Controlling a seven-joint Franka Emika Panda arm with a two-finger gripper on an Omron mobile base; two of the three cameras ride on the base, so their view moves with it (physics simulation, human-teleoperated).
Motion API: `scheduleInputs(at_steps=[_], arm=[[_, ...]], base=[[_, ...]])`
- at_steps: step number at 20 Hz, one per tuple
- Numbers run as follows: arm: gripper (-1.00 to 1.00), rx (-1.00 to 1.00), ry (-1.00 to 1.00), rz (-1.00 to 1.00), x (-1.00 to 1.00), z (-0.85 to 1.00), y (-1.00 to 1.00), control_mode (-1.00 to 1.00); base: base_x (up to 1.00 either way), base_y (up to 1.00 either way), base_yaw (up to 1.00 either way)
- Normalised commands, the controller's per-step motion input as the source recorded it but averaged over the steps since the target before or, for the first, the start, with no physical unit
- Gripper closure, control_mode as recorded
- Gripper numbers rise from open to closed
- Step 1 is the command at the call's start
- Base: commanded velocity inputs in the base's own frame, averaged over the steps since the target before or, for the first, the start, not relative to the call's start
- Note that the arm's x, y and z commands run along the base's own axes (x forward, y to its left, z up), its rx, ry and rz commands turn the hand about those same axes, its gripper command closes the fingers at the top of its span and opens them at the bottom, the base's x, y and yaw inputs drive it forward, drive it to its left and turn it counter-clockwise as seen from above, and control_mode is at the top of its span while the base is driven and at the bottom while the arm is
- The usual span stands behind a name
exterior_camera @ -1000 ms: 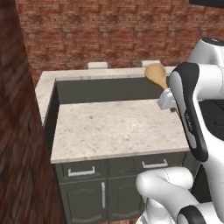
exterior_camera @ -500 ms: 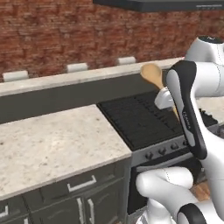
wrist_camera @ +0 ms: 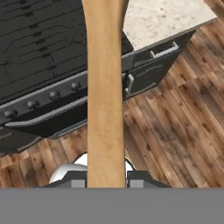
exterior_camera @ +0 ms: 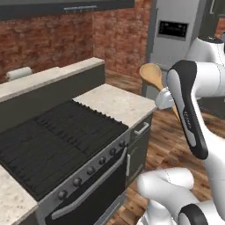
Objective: Organize the utensils by type. Pick up the wooden spoons from the counter and place them in the open cabinet. Then pick up the metallic utensils from the counter and place them in the open drawer.
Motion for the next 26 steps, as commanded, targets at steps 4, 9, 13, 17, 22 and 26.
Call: scheduleInputs(at_steps=[4,9,13,17,22,26], arm=[[1.00,0.00,0.00,0.00,0.00,0.00,0.00,1.00],[1.00,0.00,0.00,0.00,0.00,0.00,0.00,1.00],[1.00,0.00,0.00,0.00,0.00,0.00,0.00,1.00],[1.00,0.00,0.00,0.00,0.00,0.00,0.00,1.00],[1.00,0.00,0.00,0.00,0.00,0.00,0.00,1.00],[1.00,0.00,0.00,0.00,0.00,0.00,0.00,1.00]], base=[[0.00,-1.00,-0.72],[-0.10,-1.00,-0.68],[-0.09,-0.79,-0.61],[0.00,-0.30,-0.33],[0.00,-0.02,-0.03],[0.05,0.00,0.00]])
